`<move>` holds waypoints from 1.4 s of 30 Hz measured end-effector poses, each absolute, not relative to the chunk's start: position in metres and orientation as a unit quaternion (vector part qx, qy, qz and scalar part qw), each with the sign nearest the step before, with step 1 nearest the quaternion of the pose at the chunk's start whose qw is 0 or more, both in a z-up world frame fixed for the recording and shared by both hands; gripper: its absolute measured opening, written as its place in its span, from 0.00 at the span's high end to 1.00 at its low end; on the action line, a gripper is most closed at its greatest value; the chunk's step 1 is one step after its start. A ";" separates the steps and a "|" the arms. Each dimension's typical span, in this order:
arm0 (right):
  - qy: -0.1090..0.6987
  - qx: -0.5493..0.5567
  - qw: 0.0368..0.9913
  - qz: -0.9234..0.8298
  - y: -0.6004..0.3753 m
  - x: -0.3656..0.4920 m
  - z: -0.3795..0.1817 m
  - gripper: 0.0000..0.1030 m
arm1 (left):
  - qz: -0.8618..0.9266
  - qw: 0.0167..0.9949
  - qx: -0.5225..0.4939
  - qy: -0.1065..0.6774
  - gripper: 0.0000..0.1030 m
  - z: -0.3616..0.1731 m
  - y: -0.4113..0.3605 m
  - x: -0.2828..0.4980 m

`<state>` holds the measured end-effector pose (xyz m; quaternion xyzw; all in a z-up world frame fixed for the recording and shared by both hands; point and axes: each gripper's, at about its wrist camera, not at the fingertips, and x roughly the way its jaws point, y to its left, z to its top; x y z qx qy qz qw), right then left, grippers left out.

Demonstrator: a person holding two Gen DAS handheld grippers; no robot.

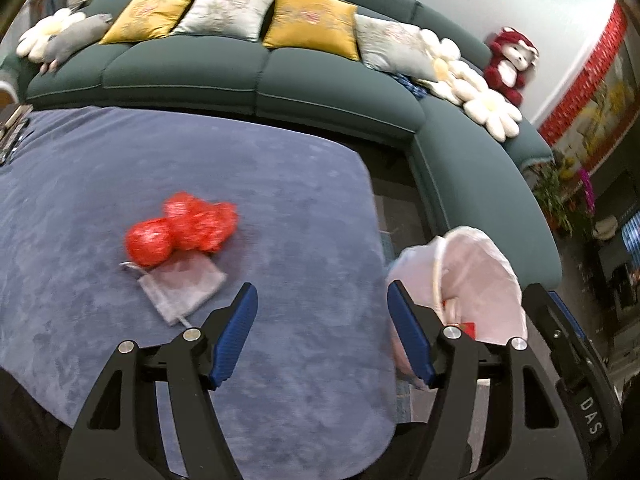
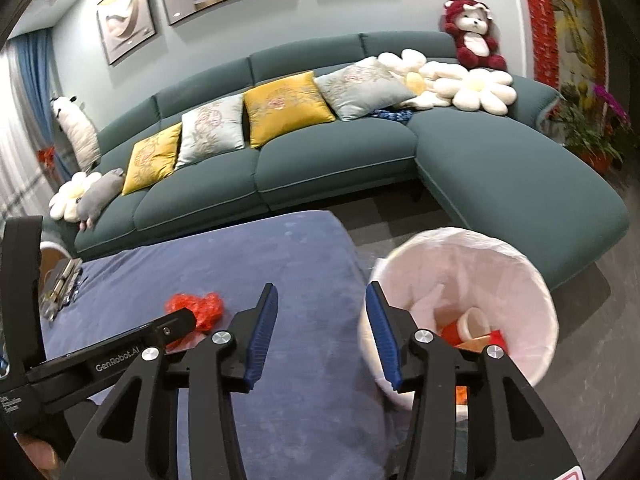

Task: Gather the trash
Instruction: 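Move the left tool down onto the red plastic bag on the table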

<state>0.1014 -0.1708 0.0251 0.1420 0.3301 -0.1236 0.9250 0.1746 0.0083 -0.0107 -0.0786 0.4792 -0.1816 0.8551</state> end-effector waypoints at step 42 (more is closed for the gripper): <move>0.481 0.121 0.868 -0.038 -0.025 0.217 -0.111 0.52 | -0.113 0.835 -0.030 0.537 0.35 -0.111 0.135 0.269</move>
